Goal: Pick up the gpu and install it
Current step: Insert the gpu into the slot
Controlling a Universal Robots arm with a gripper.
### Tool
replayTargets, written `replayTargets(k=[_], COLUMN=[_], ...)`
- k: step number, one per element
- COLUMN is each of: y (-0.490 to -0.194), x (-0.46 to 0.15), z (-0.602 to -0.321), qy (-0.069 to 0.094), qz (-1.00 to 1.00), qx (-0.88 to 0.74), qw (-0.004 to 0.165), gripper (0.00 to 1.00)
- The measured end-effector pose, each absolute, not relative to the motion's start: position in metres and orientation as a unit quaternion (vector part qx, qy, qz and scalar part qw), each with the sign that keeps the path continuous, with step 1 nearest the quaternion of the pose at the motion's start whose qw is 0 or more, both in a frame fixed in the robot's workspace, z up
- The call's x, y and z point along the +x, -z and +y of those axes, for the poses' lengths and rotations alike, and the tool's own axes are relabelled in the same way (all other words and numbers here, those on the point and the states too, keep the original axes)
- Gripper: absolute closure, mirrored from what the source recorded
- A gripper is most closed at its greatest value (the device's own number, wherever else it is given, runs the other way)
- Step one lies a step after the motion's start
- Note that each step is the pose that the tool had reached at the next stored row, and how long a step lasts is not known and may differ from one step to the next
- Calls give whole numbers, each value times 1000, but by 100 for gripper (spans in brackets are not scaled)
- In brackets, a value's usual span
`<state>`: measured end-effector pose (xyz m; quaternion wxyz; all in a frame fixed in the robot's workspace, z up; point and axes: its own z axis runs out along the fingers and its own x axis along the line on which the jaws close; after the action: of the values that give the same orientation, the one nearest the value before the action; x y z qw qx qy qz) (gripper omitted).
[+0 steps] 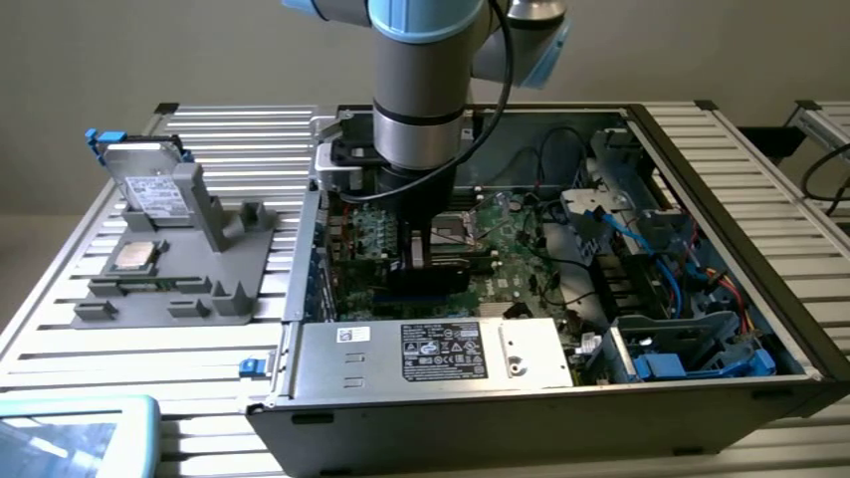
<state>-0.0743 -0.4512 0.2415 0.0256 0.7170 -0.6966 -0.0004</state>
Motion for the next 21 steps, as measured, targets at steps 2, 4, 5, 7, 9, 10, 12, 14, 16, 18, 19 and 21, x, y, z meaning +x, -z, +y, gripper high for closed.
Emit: replayTargets(k=[2,4,5,7,9,10,12,14,16,18,19,21], y=[-242,-242,-242,-242,-242,-242,-242,-242,-241,-242,-242,-242], x=[-74,-74,-74,-74,-74,-74,-74,-74,-74,-74,-74,-74], z=[-451,-451,-452,-452,-452,-452,-452,-452,-452,-452,-452,-452], qy=[1,1,2,2,3,3,3,3,3,4,4,4], qz=[-696,-695,-694,-693,-692,-692,-692,-692,-692,-692,-692,-692], qx=[718,719,720,721,722,722,722,722,722,722,722,722], qw=[25,25,24,23,23,22,22,22,22,22,22,22], gripper=[73,73,73,73,73,73,73,73,73,73,73,73])
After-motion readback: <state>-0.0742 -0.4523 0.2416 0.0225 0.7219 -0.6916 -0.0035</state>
